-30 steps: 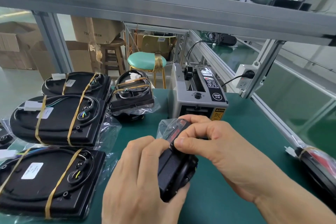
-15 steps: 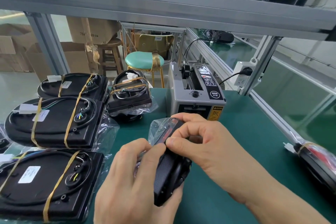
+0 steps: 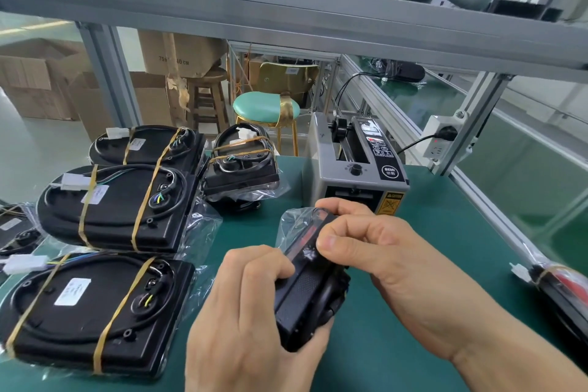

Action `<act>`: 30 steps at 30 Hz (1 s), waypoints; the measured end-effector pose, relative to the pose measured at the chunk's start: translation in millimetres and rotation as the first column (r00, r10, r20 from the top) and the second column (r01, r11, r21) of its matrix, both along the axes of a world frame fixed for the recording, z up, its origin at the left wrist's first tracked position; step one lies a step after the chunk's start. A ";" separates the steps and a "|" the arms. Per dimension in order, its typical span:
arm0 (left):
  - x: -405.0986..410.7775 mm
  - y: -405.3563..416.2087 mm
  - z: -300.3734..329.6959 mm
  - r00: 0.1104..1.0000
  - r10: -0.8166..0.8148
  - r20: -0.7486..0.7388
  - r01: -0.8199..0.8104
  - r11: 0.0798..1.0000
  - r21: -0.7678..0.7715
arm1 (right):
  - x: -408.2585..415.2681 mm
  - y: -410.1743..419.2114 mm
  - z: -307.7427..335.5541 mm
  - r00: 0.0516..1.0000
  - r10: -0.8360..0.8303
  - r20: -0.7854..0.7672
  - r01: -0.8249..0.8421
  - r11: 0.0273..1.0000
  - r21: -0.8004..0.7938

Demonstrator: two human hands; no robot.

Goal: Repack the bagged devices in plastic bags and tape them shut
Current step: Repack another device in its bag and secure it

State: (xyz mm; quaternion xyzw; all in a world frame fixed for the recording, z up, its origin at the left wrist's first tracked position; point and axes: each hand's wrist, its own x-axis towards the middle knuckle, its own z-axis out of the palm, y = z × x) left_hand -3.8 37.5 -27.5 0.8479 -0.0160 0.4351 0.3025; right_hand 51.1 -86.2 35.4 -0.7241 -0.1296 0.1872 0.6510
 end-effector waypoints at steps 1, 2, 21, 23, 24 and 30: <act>0.0 0.1 -0.1 1.000 0.003 -0.002 -0.003 1.000 -0.002 | 0.8 -0.2 -0.1 1.000 -0.001 0.006 0.001 1.000 -0.016; -0.1 -0.2 -0.1 1.000 0.003 -0.002 -0.003 1.000 -0.002 | 1.6 -0.5 -0.2 1.000 0.000 0.015 0.000 0.999 -0.033; -1.7 1.2 -1.6 0.992 -0.071 -0.107 0.082 0.992 0.100 | 7.5 -3.9 -4.3 0.978 0.048 0.205 0.011 0.960 -0.278; -1.7 1.9 -1.0 0.992 -0.055 -0.118 0.069 0.990 0.123 | 8.0 -3.4 -8.0 0.969 0.013 0.249 0.059 0.959 -0.278; -1.6 1.8 -0.7 0.992 -0.046 -0.116 0.062 0.989 0.133 | 8.6 -3.1 -10.1 0.964 -0.019 0.263 0.093 0.958 -0.270; -0.5 2.7 2.5 0.997 -0.016 -0.073 0.027 0.988 0.154 | 10.3 -3.6 -17.7 0.981 -0.084 0.174 0.105 0.988 -0.115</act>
